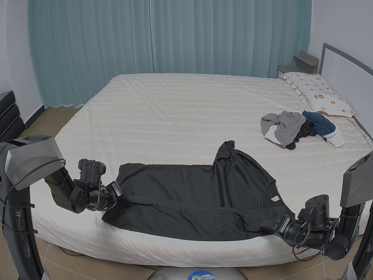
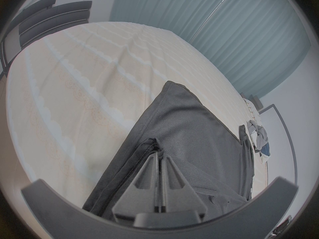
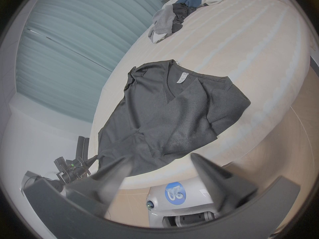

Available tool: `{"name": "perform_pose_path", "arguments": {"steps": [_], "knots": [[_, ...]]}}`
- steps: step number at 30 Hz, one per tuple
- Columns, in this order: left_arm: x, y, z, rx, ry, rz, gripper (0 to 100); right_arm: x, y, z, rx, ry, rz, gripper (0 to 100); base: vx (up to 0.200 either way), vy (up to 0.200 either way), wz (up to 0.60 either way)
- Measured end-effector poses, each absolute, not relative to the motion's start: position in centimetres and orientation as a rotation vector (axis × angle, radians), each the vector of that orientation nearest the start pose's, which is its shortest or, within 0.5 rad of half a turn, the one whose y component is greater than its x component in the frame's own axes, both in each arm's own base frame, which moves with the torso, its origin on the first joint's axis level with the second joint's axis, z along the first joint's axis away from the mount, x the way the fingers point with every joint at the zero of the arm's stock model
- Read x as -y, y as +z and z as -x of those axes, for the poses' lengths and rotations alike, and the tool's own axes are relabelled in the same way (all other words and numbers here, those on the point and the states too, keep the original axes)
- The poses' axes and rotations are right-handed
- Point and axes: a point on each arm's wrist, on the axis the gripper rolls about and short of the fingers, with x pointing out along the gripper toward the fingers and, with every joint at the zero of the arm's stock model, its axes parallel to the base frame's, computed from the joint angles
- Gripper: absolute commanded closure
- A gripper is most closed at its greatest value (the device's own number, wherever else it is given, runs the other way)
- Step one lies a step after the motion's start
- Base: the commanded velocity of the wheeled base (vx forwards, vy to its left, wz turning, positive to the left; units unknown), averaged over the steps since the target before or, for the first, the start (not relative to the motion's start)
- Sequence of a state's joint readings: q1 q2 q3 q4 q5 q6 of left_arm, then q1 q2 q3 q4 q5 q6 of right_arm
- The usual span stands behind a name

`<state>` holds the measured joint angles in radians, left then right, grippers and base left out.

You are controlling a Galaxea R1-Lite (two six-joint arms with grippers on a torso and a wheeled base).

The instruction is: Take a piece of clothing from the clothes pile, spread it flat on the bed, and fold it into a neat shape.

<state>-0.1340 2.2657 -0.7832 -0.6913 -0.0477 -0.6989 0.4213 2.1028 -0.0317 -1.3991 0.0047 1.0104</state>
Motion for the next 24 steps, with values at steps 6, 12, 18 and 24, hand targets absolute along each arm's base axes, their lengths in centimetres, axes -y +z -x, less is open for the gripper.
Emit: {"name": "perform_pose_path", "arguments": {"steps": [6, 12, 18, 24], "knots": [[4.8, -1.0, -35.2, -0.816, 0.112, 0.626, 100, -8.5, 0.6, -19.5, -0.793, 0.042, -0.799, 0, 0.0, 0.0, 0.0], [4.8, -1.0, -35.2, -0.814, 0.113, 0.626, 100, -7.0, 1.3, -20.1, -0.734, 0.016, -0.789, 0, 0.0, 0.0, 0.0], [4.7, -1.0, -35.2, -0.813, 0.117, 0.627, 100, -4.4, 1.7, -21.5, -0.665, -0.017, -0.773, 0, 0.0, 0.0, 0.0], [4.6, -0.9, -35.2, -0.812, 0.119, 0.628, 100, -3.0, 1.6, -23.1, -0.632, -0.015, -0.779, 0, 0.0, 0.0, 0.0]]}}
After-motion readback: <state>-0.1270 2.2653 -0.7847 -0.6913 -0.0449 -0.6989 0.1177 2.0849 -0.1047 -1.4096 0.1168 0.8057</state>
